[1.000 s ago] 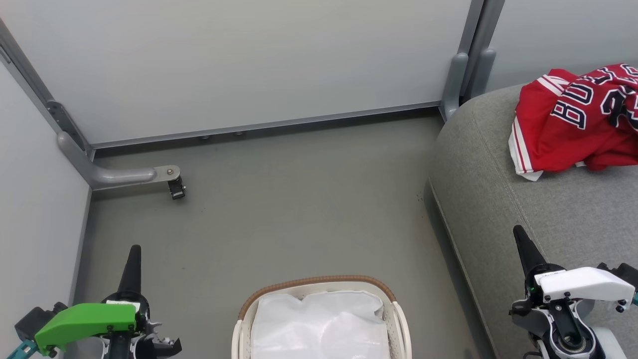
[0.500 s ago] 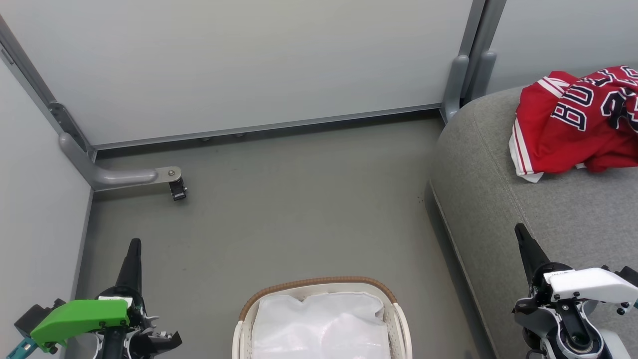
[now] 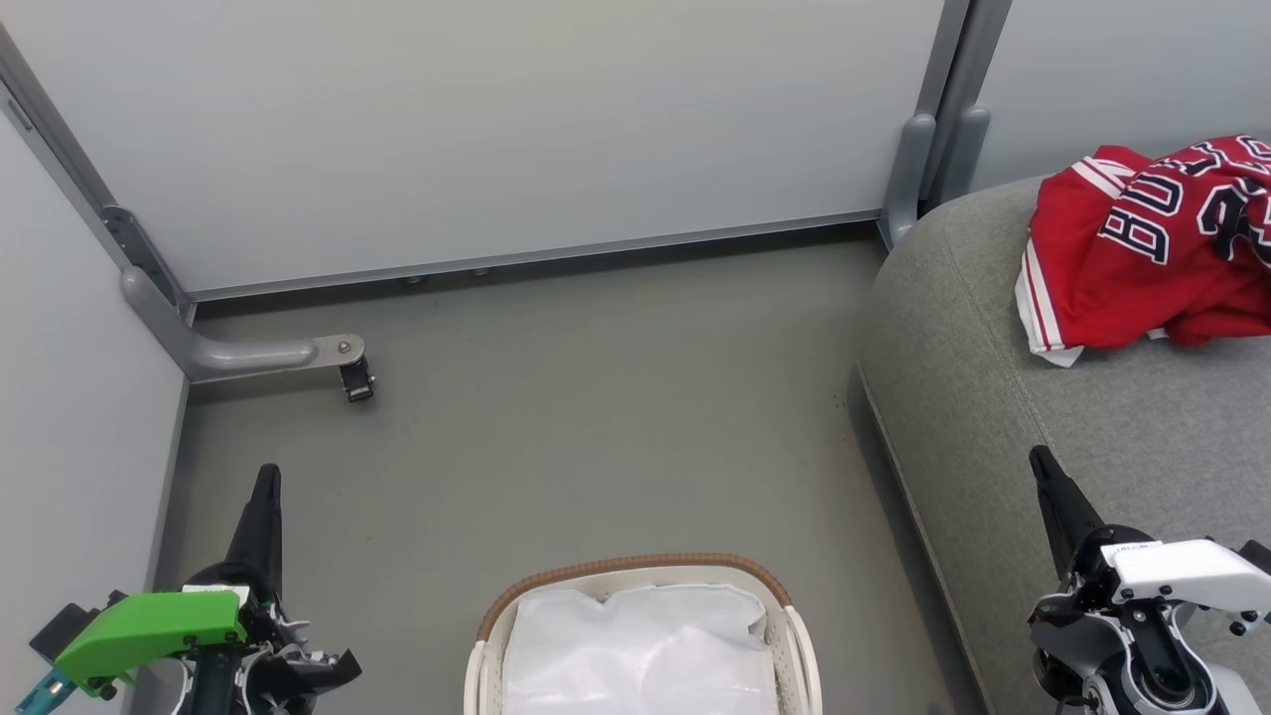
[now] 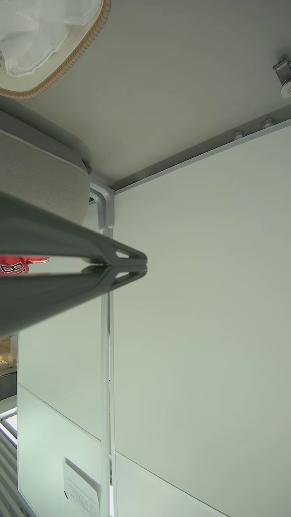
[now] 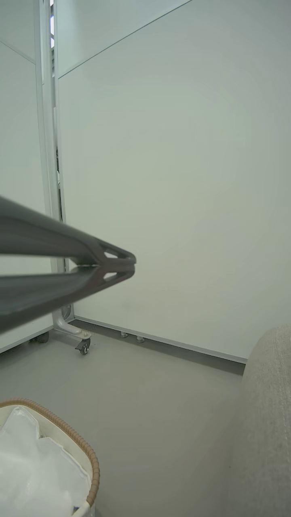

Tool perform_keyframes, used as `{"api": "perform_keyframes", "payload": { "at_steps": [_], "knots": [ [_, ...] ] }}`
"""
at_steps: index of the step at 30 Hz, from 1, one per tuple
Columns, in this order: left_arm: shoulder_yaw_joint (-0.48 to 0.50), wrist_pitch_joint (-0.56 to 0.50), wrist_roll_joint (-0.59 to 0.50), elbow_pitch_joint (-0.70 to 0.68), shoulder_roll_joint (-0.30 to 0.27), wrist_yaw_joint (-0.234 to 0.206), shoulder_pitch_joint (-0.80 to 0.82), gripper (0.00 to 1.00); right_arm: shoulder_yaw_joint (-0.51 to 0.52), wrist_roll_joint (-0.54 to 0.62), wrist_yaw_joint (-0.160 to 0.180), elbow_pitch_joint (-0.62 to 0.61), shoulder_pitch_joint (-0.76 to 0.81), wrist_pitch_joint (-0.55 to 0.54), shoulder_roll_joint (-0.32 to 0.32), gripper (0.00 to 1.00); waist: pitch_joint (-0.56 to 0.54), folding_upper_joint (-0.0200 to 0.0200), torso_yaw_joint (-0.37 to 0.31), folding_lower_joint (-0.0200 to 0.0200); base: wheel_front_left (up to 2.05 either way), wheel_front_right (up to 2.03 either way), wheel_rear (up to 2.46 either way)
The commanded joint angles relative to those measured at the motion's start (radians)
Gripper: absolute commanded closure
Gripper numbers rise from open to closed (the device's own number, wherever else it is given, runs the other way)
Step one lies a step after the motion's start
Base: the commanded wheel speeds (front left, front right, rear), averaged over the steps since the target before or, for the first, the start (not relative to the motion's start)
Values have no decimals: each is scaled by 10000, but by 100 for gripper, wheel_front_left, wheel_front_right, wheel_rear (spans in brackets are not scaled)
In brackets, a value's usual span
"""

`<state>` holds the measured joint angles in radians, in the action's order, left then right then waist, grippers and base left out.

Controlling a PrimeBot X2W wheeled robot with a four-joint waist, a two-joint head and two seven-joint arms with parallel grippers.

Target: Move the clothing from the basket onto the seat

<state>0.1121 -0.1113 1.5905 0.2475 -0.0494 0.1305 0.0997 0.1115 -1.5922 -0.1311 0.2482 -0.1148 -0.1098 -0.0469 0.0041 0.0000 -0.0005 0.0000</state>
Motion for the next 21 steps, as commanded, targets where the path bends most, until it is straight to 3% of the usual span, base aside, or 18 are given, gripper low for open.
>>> {"api": "perform_keyframes", "payload": {
  "at_steps": [1, 21],
  "knots": [
    [40, -38, 222, -45, -16, 4, 155, 100, 47, -179, 7, -62, 116, -70, -60, 100, -5, 0, 3, 0, 0, 0, 0],
    [38, -66, 238, -39, -15, 4, 137, 100, 48, -226, 7, -65, 129, -78, -61, 100, -10, 0, 5, 0, 0, 0, 0]
  ]
}}
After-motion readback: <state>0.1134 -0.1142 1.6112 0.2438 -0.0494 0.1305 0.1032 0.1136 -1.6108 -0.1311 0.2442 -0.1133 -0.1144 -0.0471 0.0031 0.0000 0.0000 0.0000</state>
